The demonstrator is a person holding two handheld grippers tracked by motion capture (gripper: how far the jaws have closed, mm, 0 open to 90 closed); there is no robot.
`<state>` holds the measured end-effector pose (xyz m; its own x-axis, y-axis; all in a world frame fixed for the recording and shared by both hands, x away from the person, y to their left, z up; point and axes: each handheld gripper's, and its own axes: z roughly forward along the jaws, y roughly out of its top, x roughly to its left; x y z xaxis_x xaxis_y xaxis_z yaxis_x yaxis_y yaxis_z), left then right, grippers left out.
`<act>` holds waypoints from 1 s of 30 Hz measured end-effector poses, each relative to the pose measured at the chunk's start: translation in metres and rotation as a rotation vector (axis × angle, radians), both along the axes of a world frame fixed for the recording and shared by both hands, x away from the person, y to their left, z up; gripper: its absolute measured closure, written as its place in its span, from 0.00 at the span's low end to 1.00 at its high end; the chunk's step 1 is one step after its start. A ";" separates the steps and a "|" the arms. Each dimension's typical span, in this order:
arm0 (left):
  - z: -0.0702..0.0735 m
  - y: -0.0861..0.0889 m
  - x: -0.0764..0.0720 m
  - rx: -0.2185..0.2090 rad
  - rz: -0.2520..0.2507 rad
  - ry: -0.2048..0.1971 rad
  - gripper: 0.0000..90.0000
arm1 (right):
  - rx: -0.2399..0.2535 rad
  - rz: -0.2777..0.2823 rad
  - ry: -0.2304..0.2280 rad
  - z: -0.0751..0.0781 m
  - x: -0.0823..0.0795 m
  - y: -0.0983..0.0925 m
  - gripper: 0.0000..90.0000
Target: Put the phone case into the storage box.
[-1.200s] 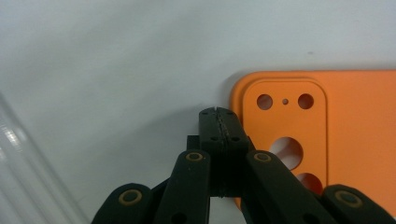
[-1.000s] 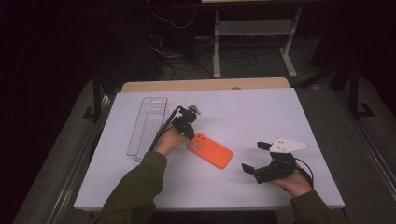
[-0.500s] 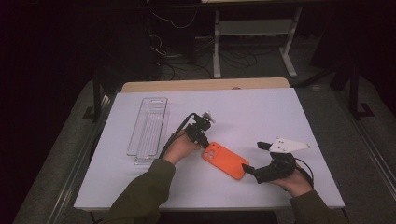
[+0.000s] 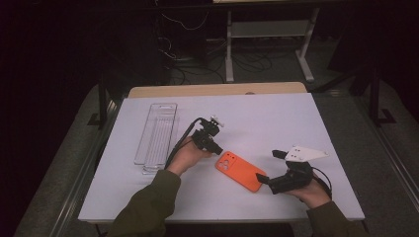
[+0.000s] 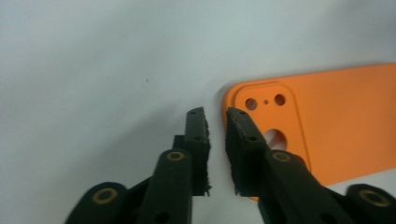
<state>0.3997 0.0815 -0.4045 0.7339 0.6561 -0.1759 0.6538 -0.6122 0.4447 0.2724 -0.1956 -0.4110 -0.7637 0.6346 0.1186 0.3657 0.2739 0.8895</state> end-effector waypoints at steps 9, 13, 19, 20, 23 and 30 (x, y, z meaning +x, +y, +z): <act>0.009 0.024 -0.016 -0.165 -0.011 -0.097 0.68 | -0.002 0.000 0.003 0.000 0.000 0.000 0.00; 0.013 0.039 -0.027 -0.224 -0.035 -0.133 0.59 | -0.002 -0.002 0.004 0.000 0.000 0.000 0.00; 0.014 0.053 -0.050 -0.332 -0.085 -0.202 0.44 | -0.005 -0.004 0.005 -0.001 0.000 0.001 0.00; 0.014 0.054 -0.053 -0.347 -0.096 -0.204 0.41 | -0.006 -0.003 0.004 -0.001 0.000 0.001 0.00; 0.013 0.059 -0.061 -0.352 -0.135 -0.235 0.35 | -0.007 -0.003 0.002 -0.001 0.000 0.002 0.00; 0.011 0.072 -0.079 -0.378 -0.161 -0.299 0.23 | -0.010 0.000 0.003 -0.001 0.001 0.002 0.00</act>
